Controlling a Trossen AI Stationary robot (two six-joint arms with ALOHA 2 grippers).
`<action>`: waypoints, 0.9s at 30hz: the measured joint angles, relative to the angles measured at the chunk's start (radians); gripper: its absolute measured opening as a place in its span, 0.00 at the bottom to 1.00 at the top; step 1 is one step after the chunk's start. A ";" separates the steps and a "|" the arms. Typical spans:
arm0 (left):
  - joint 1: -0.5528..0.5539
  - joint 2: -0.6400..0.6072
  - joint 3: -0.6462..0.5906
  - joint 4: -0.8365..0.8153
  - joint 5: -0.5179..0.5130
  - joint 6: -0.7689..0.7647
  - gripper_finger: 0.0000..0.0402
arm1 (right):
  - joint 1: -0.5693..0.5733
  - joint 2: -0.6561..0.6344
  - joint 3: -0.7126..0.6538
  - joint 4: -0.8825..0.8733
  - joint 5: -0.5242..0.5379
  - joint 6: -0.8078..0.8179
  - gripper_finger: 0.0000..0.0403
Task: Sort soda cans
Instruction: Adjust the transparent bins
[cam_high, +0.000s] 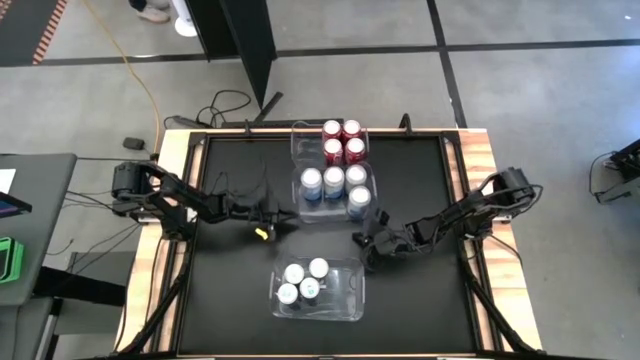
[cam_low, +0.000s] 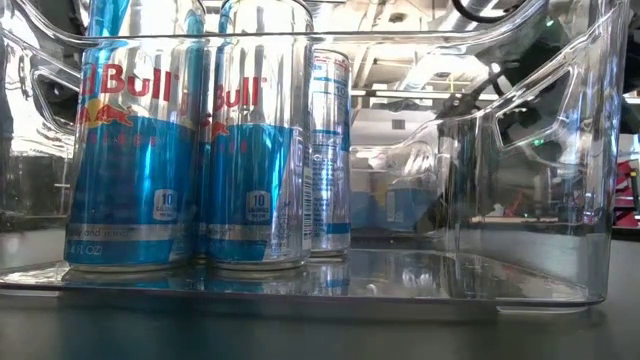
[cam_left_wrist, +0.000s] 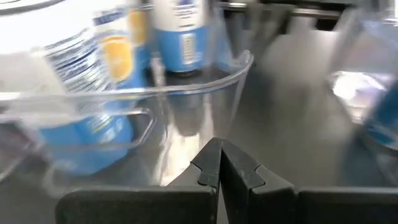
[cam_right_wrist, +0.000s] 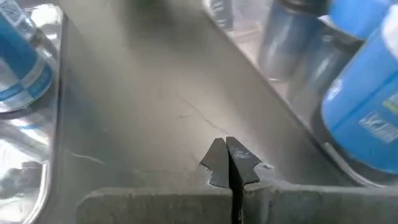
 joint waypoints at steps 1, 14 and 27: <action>0.003 0.000 0.000 0.002 -0.022 -0.007 0.00 | 0.004 0.000 0.000 0.000 -0.001 0.001 0.00; 0.004 -0.009 -0.006 -0.065 -0.115 -0.091 0.00 | 0.043 0.000 0.000 -0.014 -0.006 0.024 0.00; -0.032 -0.141 -0.006 -0.186 -0.102 -0.086 0.00 | 0.074 -0.116 0.000 -0.336 0.180 0.177 0.00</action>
